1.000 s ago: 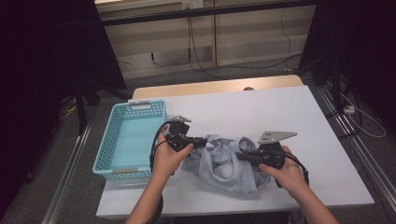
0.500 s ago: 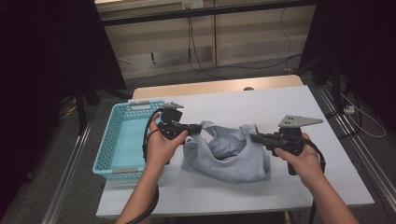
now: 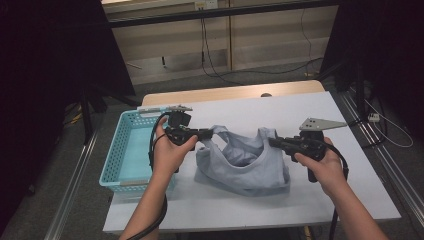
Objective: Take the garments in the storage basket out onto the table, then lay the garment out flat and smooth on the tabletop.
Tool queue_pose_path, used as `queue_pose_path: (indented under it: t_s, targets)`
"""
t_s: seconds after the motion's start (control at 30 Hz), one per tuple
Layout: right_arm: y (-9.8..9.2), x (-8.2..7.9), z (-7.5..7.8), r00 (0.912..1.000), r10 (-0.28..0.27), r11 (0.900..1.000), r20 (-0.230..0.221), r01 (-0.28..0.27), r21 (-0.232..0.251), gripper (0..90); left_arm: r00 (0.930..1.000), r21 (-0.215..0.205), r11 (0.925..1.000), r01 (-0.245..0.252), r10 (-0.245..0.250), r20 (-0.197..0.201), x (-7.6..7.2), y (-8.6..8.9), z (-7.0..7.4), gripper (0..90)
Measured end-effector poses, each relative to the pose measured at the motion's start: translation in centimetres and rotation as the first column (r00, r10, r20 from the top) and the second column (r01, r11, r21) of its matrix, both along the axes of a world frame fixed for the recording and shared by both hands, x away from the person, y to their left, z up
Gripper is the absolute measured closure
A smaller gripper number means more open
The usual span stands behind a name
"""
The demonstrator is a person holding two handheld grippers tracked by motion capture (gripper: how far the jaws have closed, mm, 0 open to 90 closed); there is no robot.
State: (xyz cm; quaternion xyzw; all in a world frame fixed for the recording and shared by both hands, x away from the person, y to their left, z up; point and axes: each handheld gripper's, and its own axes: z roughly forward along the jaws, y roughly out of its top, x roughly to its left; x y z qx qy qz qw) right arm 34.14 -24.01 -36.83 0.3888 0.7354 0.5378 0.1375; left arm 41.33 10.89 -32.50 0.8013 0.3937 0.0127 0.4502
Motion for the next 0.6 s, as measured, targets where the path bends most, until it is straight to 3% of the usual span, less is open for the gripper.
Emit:
queue_pose_path:
  t_s: [0.6]
  targets:
    - [-1.0,-0.7,0.0,0.9995,-0.028,1.000,0.013,0.028,0.006,88.4,0.9999,0.011,0.9999,0.007,-0.007,0.011,0.4,-0.6,0.7,86.0]
